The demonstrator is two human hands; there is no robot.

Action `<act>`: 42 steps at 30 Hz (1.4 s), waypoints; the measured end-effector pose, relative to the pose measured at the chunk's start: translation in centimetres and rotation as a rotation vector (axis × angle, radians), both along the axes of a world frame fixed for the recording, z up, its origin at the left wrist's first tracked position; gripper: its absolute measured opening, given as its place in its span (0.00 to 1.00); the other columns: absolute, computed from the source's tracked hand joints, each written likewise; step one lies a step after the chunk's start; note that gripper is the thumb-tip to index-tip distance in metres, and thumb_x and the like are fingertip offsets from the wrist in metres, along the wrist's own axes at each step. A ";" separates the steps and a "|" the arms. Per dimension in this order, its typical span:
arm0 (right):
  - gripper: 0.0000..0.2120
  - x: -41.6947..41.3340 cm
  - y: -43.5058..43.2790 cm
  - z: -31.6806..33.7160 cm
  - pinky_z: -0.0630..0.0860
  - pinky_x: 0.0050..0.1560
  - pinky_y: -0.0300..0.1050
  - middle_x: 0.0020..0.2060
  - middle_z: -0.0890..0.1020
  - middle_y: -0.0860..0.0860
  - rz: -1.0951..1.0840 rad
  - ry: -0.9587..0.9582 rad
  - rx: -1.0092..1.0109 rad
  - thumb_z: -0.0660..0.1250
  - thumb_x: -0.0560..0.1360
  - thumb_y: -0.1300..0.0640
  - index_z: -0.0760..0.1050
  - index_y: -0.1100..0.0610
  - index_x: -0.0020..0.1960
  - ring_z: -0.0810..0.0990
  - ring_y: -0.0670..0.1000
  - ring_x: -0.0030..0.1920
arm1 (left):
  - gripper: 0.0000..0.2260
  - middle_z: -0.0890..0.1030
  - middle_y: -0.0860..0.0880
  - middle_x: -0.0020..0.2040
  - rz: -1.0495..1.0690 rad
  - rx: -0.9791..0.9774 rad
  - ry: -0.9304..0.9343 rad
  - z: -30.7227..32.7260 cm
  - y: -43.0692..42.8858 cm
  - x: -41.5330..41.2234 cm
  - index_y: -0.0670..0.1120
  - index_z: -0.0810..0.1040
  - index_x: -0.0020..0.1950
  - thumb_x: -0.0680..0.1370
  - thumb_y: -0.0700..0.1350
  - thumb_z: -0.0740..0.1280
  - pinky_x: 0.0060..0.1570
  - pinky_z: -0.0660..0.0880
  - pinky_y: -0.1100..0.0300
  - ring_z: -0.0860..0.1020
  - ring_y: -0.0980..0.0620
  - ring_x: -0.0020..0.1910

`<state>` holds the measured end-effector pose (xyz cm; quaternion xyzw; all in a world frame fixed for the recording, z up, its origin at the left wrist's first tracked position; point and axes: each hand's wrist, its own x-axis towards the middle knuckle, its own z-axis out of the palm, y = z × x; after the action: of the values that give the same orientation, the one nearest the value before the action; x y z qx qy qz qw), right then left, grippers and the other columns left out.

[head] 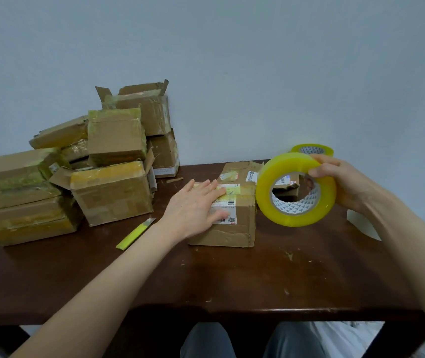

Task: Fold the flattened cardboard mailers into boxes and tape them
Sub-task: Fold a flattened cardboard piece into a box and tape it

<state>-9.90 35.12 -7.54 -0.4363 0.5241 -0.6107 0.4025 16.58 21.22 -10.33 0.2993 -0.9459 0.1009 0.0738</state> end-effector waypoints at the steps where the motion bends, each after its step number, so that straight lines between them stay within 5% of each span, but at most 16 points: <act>1: 0.22 -0.1 0.0 -0.2 0.79 0.33 0.40 0.35 0.84 0.50 0.001 0.001 -0.001 0.66 0.60 0.62 0.77 0.57 0.54 0.82 0.48 0.33 | 0.31 0.57 0.49 0.78 0.020 0.012 0.018 0.4 0.6 -0.7 0.50 0.59 0.76 0.78 0.66 0.51 0.76 0.48 0.53 0.55 0.52 0.76; 5: 0.28 -0.4 0.3 -1.0 0.81 0.39 0.43 0.39 0.83 0.53 -0.007 0.046 0.004 0.73 0.53 0.60 0.78 0.54 0.54 0.82 0.52 0.37 | 0.36 0.56 0.48 0.78 0.054 0.060 0.048 -0.3 3.7 -4.2 0.49 0.56 0.77 0.76 0.69 0.51 0.74 0.55 0.47 0.57 0.44 0.76; 9: 0.24 0.1 0.5 -1.7 0.81 0.42 0.44 0.38 0.83 0.54 -0.022 0.147 -0.023 0.77 0.60 0.62 0.77 0.54 0.55 0.82 0.53 0.37 | 0.29 0.55 0.53 0.78 0.053 -0.041 0.072 -1.5 2.9 -4.5 0.57 0.51 0.78 0.79 0.64 0.51 0.73 0.54 0.46 0.57 0.43 0.76; 13: 0.22 1.5 -0.5 -2.7 0.80 0.44 0.37 0.45 0.85 0.45 -0.043 0.276 0.012 0.74 0.66 0.61 0.77 0.49 0.58 0.84 0.44 0.45 | 0.26 0.54 0.55 0.78 0.063 -0.034 0.040 -1.3 0.7 -3.2 0.61 0.48 0.77 0.80 0.62 0.51 0.73 0.55 0.45 0.57 0.43 0.76; 16: 0.21 1.8 -1.0 -3.4 0.79 0.47 0.41 0.47 0.85 0.48 -0.054 0.251 0.050 0.73 0.69 0.64 0.77 0.49 0.59 0.84 0.47 0.46 | 0.26 0.52 0.56 0.78 0.044 -0.021 0.005 -1.2 -0.1 -2.5 0.62 0.48 0.77 0.80 0.63 0.50 0.73 0.55 0.45 0.56 0.43 0.76; 22: 0.19 0.8 0.1 -3.1 0.76 0.45 0.38 0.43 0.84 0.48 -0.033 0.337 0.136 0.74 0.70 0.63 0.78 0.49 0.57 0.83 0.43 0.39 | 0.25 0.53 0.55 0.78 0.039 -0.044 0.021 -1.4 -0.1 -2.5 0.62 0.47 0.77 0.81 0.61 0.49 0.73 0.55 0.46 0.56 0.43 0.76; 25: 0.19 1.1 0.3 -2.5 0.78 0.48 0.37 0.48 0.85 0.48 -0.007 0.376 0.169 0.75 0.68 0.57 0.78 0.48 0.58 0.83 0.45 0.47 | 0.24 0.54 0.54 0.78 0.041 -0.051 0.038 -1.4 -0.1 -2.5 0.63 0.48 0.76 0.81 0.61 0.49 0.73 0.55 0.46 0.57 0.43 0.76; 28: 0.23 1.4 0.4 -2.5 0.77 0.57 0.47 0.52 0.84 0.50 -0.025 0.361 0.176 0.69 0.66 0.42 0.78 0.49 0.59 0.83 0.50 0.53 | 0.24 0.54 0.54 0.78 0.038 -0.045 0.043 -1.4 -0.1 -2.4 0.64 0.49 0.76 0.81 0.61 0.49 0.74 0.54 0.46 0.56 0.43 0.76; 34: 0.13 2.2 0.4 -1.7 0.77 0.41 0.33 0.46 0.86 0.50 -0.110 0.442 0.187 0.68 0.75 0.46 0.82 0.52 0.54 0.83 0.44 0.43 | 0.23 0.55 0.56 0.78 0.033 -0.057 0.088 -1.7 -0.5 -1.6 0.62 0.51 0.76 0.81 0.60 0.50 0.73 0.55 0.47 0.57 0.45 0.76; 42: 0.07 3.1 0.1 -0.4 0.77 0.49 0.41 0.45 0.84 0.47 -0.148 0.603 0.266 0.69 0.74 0.45 0.81 0.45 0.48 0.82 0.46 0.47 | 0.22 0.56 0.56 0.77 0.042 -0.063 0.137 -2.1 -0.4 -1.2 0.63 0.53 0.76 0.81 0.59 0.50 0.73 0.57 0.49 0.58 0.45 0.76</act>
<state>-6.76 35.21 -7.94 -0.5019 0.7249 -0.4077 0.2374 15.41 20.78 -12.44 0.3228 -0.9285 0.1115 0.1457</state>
